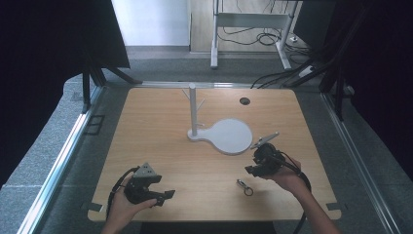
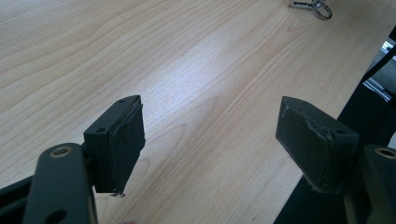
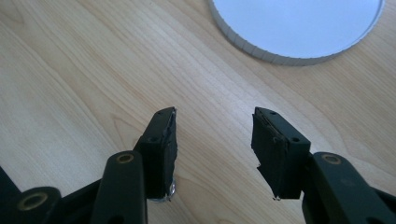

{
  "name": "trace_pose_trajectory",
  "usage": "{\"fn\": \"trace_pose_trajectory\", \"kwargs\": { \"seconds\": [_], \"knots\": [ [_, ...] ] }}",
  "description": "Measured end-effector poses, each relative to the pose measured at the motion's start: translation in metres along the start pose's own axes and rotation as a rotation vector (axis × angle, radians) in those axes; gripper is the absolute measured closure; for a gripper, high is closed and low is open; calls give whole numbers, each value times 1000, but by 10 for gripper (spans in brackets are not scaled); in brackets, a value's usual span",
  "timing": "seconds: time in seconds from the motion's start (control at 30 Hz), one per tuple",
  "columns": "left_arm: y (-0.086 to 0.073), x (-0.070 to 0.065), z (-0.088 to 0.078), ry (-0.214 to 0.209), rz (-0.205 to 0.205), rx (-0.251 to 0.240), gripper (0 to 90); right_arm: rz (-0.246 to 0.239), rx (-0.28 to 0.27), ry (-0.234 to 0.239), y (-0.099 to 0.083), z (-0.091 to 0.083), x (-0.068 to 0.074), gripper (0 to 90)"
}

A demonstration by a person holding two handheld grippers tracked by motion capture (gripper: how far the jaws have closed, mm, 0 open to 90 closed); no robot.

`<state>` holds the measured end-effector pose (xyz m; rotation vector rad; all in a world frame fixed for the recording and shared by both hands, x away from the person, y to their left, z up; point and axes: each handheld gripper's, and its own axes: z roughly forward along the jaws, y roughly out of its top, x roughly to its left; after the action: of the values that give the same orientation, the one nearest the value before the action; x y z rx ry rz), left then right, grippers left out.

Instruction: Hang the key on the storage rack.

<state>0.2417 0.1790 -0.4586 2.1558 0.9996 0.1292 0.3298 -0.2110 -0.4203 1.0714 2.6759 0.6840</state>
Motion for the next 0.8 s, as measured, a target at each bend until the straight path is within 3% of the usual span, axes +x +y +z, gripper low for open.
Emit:
{"fn": "trace_pose_trajectory", "kwargs": {
  "seconds": [0.8],
  "knots": [
    [0,0,3,0,6,4,243,-14,135,65,-8,35,20,575]
  ]
}}
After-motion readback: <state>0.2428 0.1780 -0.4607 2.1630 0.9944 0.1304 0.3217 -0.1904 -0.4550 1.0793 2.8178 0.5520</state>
